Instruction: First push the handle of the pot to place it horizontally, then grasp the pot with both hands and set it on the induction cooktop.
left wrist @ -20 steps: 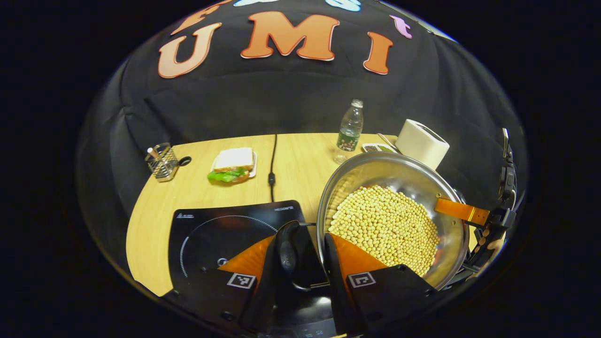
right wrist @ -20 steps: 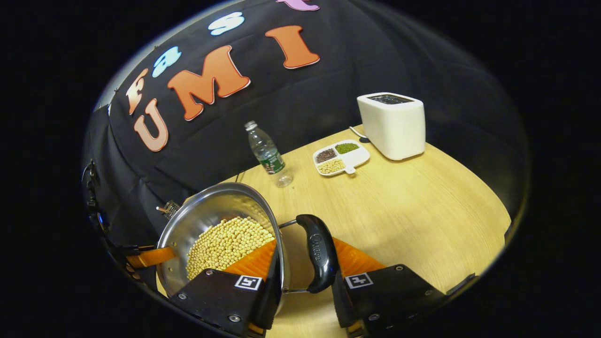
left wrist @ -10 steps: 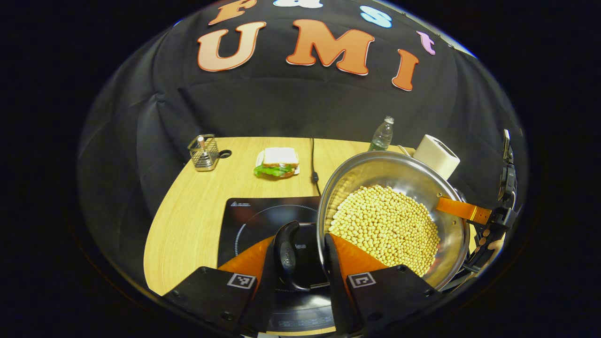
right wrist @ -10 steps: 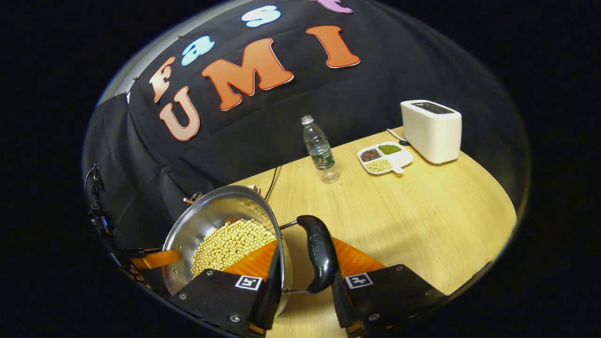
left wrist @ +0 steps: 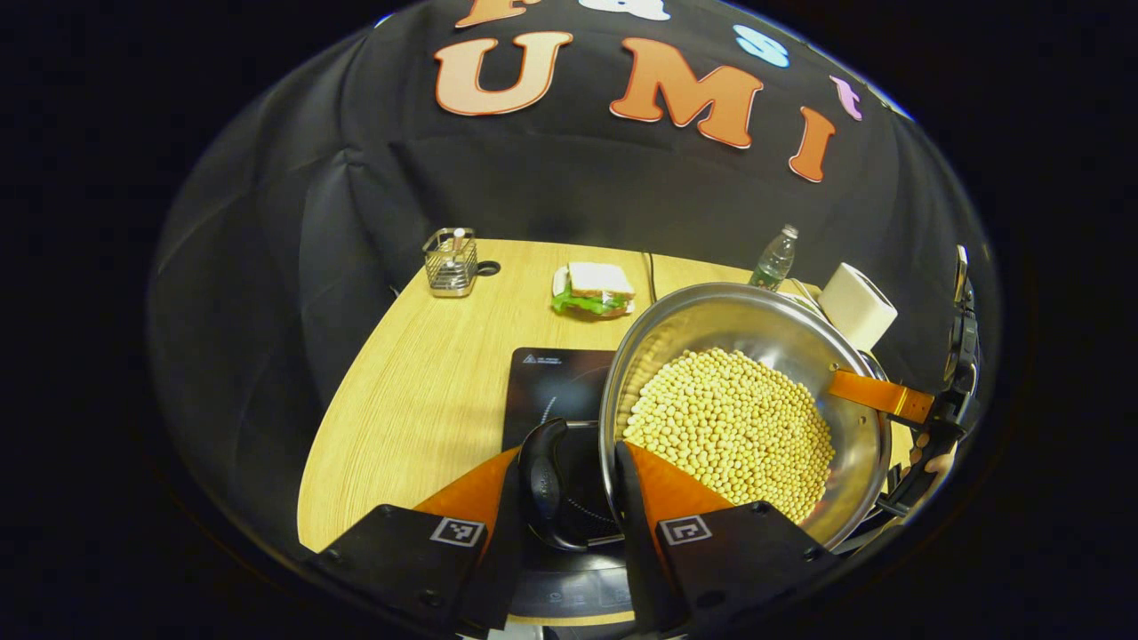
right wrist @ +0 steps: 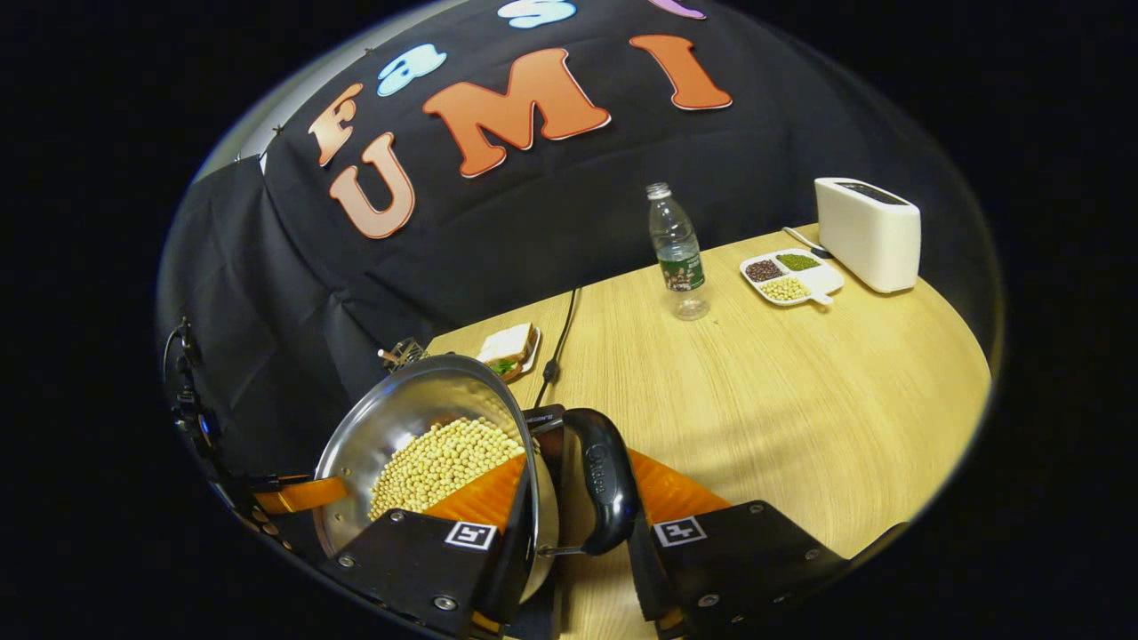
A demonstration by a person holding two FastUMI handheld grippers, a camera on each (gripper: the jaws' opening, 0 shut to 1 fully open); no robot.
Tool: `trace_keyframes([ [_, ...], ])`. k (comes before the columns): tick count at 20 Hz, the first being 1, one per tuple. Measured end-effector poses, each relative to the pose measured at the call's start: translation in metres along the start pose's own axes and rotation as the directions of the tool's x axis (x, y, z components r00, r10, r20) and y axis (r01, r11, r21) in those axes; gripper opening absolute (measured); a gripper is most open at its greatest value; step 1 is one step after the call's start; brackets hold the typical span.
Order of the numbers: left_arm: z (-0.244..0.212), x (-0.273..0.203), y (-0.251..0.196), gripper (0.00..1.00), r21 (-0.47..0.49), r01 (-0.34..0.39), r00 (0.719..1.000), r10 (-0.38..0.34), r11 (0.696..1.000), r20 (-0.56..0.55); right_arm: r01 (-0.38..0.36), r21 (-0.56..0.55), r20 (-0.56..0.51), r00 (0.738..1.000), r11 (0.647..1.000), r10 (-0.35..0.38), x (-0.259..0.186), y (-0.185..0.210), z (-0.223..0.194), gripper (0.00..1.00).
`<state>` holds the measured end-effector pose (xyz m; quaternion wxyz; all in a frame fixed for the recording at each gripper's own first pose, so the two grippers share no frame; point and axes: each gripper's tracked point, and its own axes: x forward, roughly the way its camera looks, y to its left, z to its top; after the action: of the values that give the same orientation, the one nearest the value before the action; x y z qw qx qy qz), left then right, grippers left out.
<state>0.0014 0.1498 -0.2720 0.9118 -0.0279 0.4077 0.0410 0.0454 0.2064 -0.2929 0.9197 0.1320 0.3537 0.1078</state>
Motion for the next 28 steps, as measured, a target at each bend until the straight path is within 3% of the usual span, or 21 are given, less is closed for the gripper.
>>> trace_keyframes([
  [8,-0.006,0.017,0.05,0.55,-0.007,-0.037,0.998,0.037,0.999,-0.046,-0.013,0.018,-0.066,0.998,1.0,0.015,0.035,0.029,-0.027,0.5],
  [10,-0.008,0.021,0.06,0.6,-0.008,-0.043,0.997,0.043,0.999,-0.057,-0.011,0.019,-0.077,0.997,1.0,0.013,0.044,0.034,-0.032,0.5],
  [20,-0.005,0.021,0.067,0.55,0.017,-0.042,0.995,0.043,0.999,-0.086,-0.008,0.056,-0.097,0.995,0.998,0.013,0.057,0.036,-0.044,0.51],
  [23,-0.008,0.023,0.069,0.59,0.036,-0.049,0.995,0.052,0.998,-0.09,-0.016,0.056,-0.105,0.994,0.998,0.022,0.058,0.037,-0.045,0.47],
  [24,-0.008,0.023,0.071,0.6,0.052,-0.057,0.994,0.061,0.997,-0.088,-0.026,0.061,-0.107,0.994,0.998,0.032,0.057,0.039,-0.046,0.52],
  [25,-0.005,0.021,0.073,0.63,0.075,-0.068,0.994,0.074,0.995,-0.078,-0.032,0.065,-0.1,0.994,0.997,0.039,0.056,0.04,-0.042,0.47],
  [28,0.011,0.017,0.092,0.67,0.147,-0.161,0.987,0.163,0.976,-0.003,-0.056,0.078,-0.057,0.997,0.995,0.061,0.041,0.04,-0.026,0.67],
])
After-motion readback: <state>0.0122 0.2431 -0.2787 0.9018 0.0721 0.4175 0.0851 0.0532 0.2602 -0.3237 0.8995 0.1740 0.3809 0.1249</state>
